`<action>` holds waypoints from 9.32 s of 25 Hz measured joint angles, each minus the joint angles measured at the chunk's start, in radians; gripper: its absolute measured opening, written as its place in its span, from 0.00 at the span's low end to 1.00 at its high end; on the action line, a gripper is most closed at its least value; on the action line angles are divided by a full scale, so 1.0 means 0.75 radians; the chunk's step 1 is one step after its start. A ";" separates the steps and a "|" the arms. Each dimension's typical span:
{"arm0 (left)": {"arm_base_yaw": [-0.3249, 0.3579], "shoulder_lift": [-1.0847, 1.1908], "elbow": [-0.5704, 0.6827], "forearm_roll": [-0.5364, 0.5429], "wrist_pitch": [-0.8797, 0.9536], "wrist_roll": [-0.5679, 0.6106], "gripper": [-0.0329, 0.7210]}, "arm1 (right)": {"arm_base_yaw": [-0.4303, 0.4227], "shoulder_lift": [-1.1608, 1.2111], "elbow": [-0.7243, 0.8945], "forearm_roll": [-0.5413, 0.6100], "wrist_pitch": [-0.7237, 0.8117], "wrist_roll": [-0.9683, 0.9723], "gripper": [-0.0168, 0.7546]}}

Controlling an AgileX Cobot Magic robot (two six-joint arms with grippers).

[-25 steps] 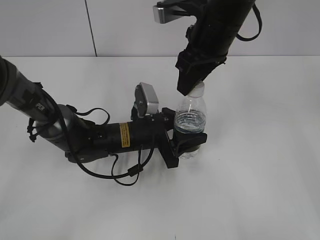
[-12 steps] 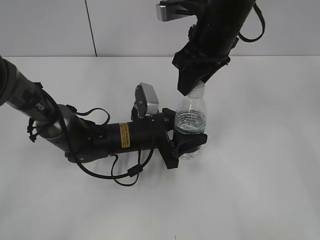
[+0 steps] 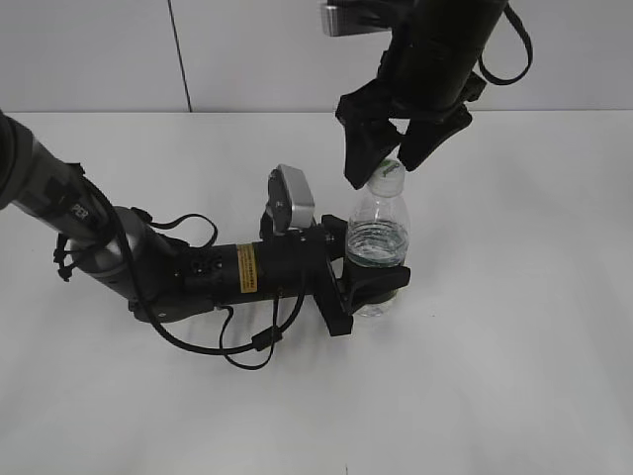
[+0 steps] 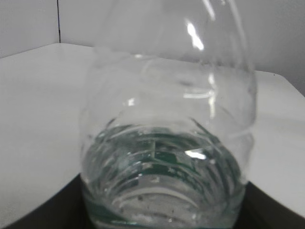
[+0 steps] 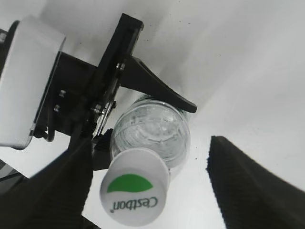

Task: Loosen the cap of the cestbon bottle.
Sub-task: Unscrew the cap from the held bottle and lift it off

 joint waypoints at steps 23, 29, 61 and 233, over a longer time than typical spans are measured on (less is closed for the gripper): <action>0.000 0.000 0.000 0.001 0.000 0.000 0.58 | 0.000 -0.108 0.052 -0.001 0.000 0.169 0.77; 0.000 0.000 0.000 0.001 -0.002 0.000 0.58 | 0.000 -0.108 0.052 -0.001 0.000 0.169 0.77; -0.001 0.000 0.000 -0.014 0.000 0.000 0.58 | 0.000 -0.040 0.057 0.011 0.000 0.167 0.43; -0.002 0.000 -0.004 0.013 0.003 0.013 0.58 | 0.061 -0.071 0.053 -0.055 0.000 -0.466 0.41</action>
